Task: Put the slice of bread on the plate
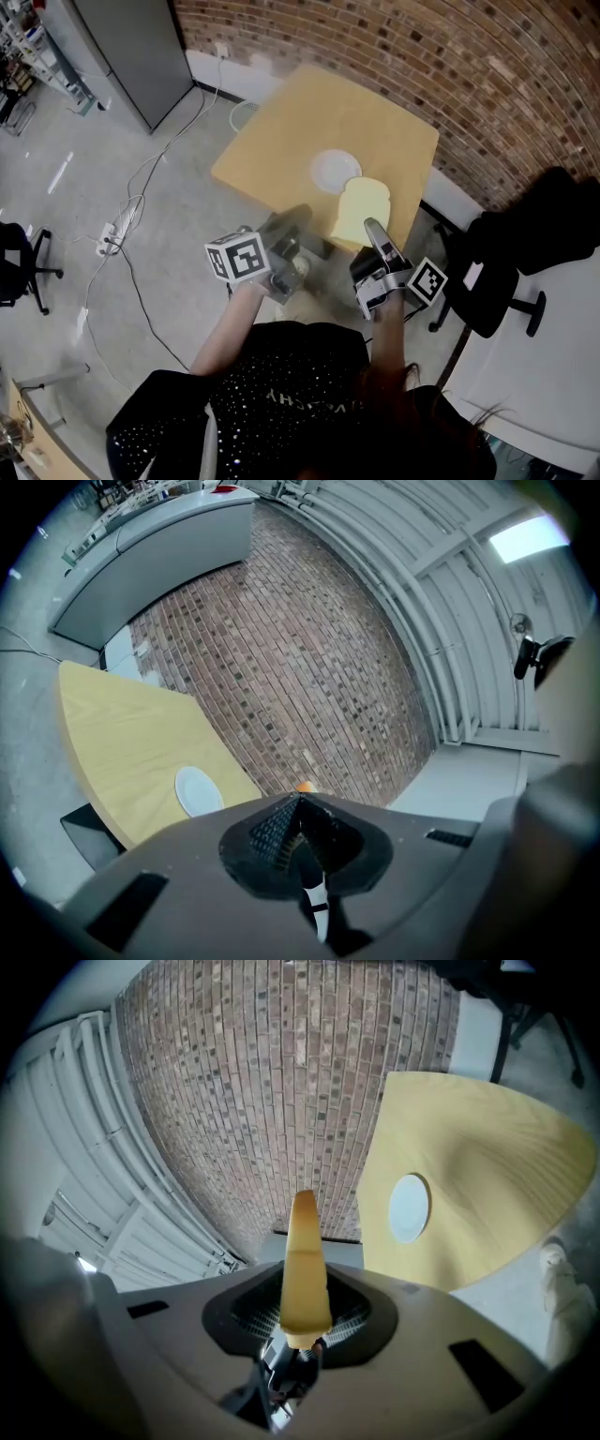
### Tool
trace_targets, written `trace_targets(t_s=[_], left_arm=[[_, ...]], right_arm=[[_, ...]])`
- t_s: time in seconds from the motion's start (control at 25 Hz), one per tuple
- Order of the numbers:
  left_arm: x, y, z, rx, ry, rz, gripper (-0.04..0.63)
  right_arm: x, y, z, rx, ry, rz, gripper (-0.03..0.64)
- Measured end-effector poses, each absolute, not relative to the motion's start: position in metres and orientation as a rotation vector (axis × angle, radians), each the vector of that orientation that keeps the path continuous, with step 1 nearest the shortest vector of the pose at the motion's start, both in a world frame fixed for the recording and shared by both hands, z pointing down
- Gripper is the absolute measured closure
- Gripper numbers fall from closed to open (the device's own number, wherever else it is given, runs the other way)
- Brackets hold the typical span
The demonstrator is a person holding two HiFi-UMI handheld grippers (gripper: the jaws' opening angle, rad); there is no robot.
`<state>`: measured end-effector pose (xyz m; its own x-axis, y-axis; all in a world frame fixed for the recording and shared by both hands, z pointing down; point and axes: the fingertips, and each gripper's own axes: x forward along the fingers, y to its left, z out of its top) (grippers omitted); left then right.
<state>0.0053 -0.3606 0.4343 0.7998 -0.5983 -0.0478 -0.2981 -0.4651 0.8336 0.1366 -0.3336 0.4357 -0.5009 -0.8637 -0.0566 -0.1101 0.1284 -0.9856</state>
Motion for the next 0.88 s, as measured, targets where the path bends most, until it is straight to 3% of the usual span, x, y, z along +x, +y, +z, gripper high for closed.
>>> trace_targets(t_s=[0.88], left_arm=[[0.042,-0.538,0.516,1.946,-0.670,-0.286,0.586]], right_arm=[[0.168,-0.510,0.534,-1.231,1.776,-1.579,0.522]])
